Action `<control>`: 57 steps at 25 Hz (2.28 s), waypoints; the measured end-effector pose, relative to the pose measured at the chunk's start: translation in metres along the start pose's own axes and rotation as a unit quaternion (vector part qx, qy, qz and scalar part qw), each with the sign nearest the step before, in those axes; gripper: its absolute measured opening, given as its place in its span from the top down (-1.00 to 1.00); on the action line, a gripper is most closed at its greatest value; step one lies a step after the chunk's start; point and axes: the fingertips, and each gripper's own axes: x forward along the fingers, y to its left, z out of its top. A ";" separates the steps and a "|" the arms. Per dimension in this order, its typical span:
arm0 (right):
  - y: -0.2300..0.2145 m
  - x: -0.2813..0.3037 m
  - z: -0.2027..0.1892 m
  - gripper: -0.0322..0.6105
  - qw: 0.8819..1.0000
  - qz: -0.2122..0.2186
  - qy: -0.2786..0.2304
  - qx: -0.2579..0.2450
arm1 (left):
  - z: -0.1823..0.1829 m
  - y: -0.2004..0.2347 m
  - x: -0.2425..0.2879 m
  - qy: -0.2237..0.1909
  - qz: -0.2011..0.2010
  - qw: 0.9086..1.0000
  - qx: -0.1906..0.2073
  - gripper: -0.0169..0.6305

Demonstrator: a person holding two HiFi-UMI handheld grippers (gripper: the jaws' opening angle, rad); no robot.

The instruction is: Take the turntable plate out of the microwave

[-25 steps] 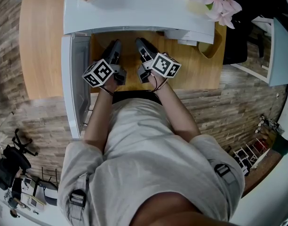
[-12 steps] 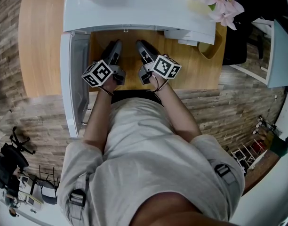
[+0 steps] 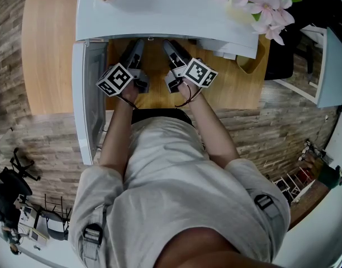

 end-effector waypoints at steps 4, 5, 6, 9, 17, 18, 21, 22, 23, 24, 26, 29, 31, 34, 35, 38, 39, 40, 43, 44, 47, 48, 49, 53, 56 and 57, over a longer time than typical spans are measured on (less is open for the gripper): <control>-0.002 0.008 0.004 0.30 1.000 -0.008 0.000 0.004 | -0.002 0.001 0.002 0.004 0.003 1.000 -0.009 0.42; -0.004 0.008 0.004 0.37 1.000 -0.011 0.001 0.003 | -0.001 0.002 0.002 0.003 0.003 1.000 -0.008 0.48; -0.005 0.008 0.004 0.41 1.000 -0.013 0.002 0.003 | 0.000 0.002 0.003 0.000 0.003 1.000 -0.007 0.53; -0.005 0.008 0.003 0.42 1.000 -0.009 0.003 0.004 | 0.003 0.001 0.004 -0.007 -0.004 1.000 -0.008 0.56; 0.001 0.006 0.003 0.50 1.000 0.007 0.006 0.002 | 0.000 0.001 -0.001 -0.002 -0.005 1.000 -0.007 0.61; 0.002 0.005 0.003 0.51 1.000 0.009 0.006 0.001 | 0.000 0.001 -0.002 -0.001 -0.003 1.000 -0.004 0.61; 0.003 0.001 0.002 0.52 1.000 0.012 0.006 -0.001 | -0.002 0.003 -0.007 -0.005 0.004 1.000 0.004 0.61; 0.003 0.000 0.001 0.52 1.000 0.013 0.006 -0.001 | -0.003 0.003 -0.008 -0.006 0.004 1.000 0.004 0.61; 0.003 -0.002 0.000 0.53 1.000 0.014 0.005 -0.001 | -0.004 0.002 -0.009 -0.007 0.004 1.000 0.004 0.61; 0.003 -0.003 -0.001 0.54 1.000 0.015 0.005 -0.001 | -0.005 0.002 -0.011 -0.007 0.004 1.000 0.005 0.61; 0.005 -0.006 -0.002 0.55 1.000 0.018 0.005 -0.004 | -0.006 0.001 -0.014 -0.009 0.003 1.000 0.008 0.61; 0.006 -0.012 -0.006 0.57 1.000 0.019 0.008 -0.004 | -0.010 0.000 -0.019 -0.008 0.005 1.000 0.009 0.60; 0.004 -0.015 -0.010 0.56 1.000 0.018 0.009 0.003 | -0.013 -0.002 -0.021 -0.006 0.004 1.000 0.012 0.61; 0.002 -0.019 -0.013 0.57 1.000 0.018 0.007 0.008 | -0.015 -0.002 -0.023 -0.003 0.006 1.000 0.022 0.61; 0.002 -0.021 -0.014 0.57 1.000 0.018 0.007 0.008 | -0.016 -0.003 -0.025 -0.003 0.005 1.000 0.023 0.60; 0.004 -0.028 -0.018 0.57 1.000 0.018 0.008 0.006 | -0.020 -0.007 -0.031 -0.004 0.001 1.000 0.023 0.60; 0.005 -0.029 -0.019 0.57 1.000 0.019 0.008 0.006 | -0.020 -0.009 -0.032 -0.005 -0.004 1.000 0.021 0.60; 0.006 -0.030 -0.020 0.57 1.000 0.019 0.008 0.005 | -0.020 -0.012 -0.033 -0.005 -0.008 1.000 0.019 0.60; 0.007 -0.034 -0.024 0.57 1.000 0.019 0.008 0.004 | -0.023 -0.013 -0.038 -0.005 -0.010 1.000 0.019 0.60; 0.007 -0.036 -0.025 0.57 1.000 0.019 0.008 0.004 | -0.025 -0.012 -0.040 -0.005 -0.007 1.000 0.022 0.60; 0.008 -0.041 -0.029 0.57 1.000 0.021 0.009 0.001 | -0.028 -0.011 -0.047 -0.005 -0.004 1.000 0.026 0.60; 0.009 -0.042 -0.030 0.57 1.000 0.022 0.009 0.000 | -0.028 -0.012 -0.048 -0.005 -0.004 1.000 0.027 0.60; 0.008 -0.043 -0.031 0.57 1.000 0.022 0.009 0.000 | -0.029 -0.012 -0.050 -0.005 -0.003 1.000 0.028 0.60; 0.009 -0.047 -0.036 0.57 1.000 0.024 0.010 0.000 | -0.032 -0.013 -0.055 -0.005 -0.002 1.000 0.030 0.60; 0.011 -0.052 -0.041 0.57 1.000 0.025 0.011 -0.003 | -0.036 -0.008 -0.064 -0.004 0.008 0.999 0.035 0.60; 0.011 -0.054 -0.042 0.57 1.000 0.026 0.012 -0.004 | -0.038 -0.007 -0.066 -0.004 0.010 0.999 0.035 0.60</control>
